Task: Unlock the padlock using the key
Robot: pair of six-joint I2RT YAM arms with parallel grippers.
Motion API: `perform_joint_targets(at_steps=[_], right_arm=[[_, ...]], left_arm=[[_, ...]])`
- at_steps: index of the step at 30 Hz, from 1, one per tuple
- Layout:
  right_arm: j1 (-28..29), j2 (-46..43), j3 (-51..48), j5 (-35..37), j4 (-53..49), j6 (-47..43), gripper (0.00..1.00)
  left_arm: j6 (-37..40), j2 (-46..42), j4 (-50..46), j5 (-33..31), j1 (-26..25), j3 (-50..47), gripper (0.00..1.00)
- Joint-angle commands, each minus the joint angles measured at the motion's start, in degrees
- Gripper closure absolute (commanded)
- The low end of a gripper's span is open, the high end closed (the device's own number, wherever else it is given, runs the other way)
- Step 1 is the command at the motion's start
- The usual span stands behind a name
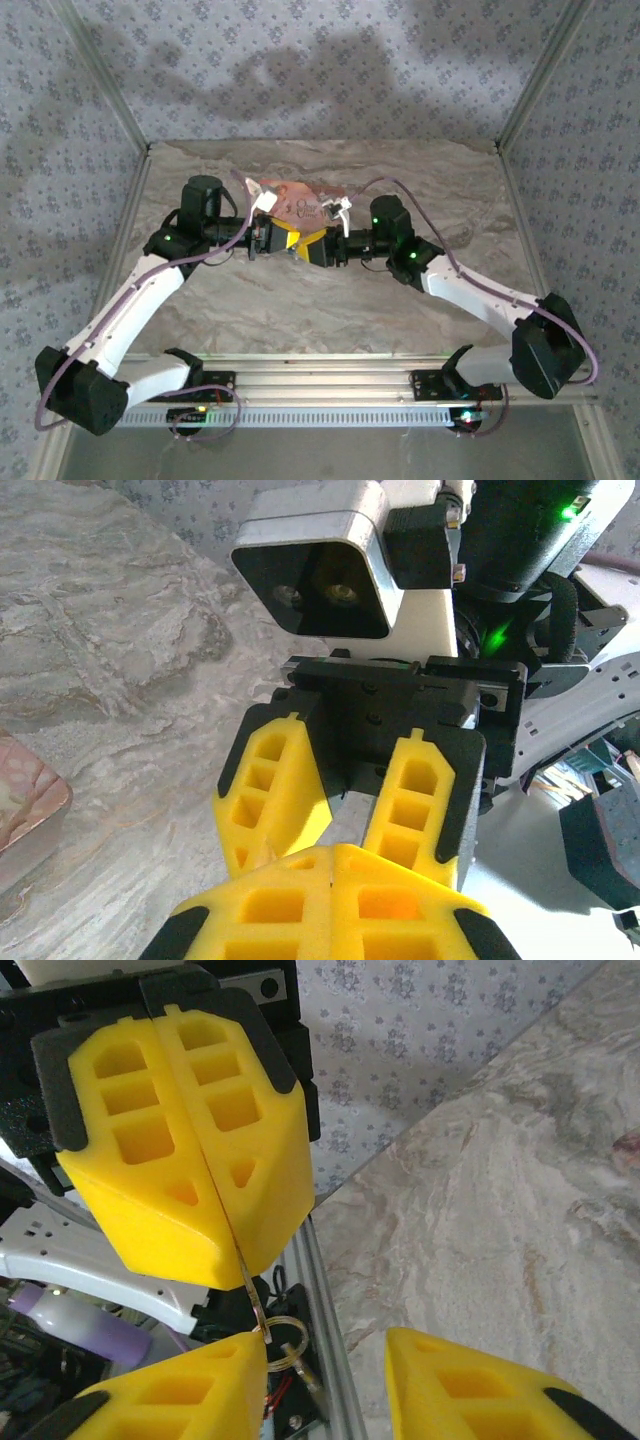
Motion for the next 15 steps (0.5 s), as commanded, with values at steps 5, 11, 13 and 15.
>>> perform_joint_targets(at_steps=[5,11,13,15], right_arm=[[0.13,1.31,2.63,-3.20,1.35,0.83,0.84],[0.22,1.91,2.65,-3.94,2.99,1.26,1.00],[0.20,2.22,2.61,-4.44,3.67,1.49,1.00],[0.21,2.56,2.56,-4.88,4.62,1.87,1.00]], left_arm=[[0.21,0.63,1.68,3.39,-0.36,1.44,1.00],[0.11,0.81,1.49,4.08,-0.34,1.43,1.00],[-0.02,0.99,1.57,4.06,-0.36,1.42,1.00],[-0.14,1.04,1.69,4.12,-0.36,1.40,1.00]])
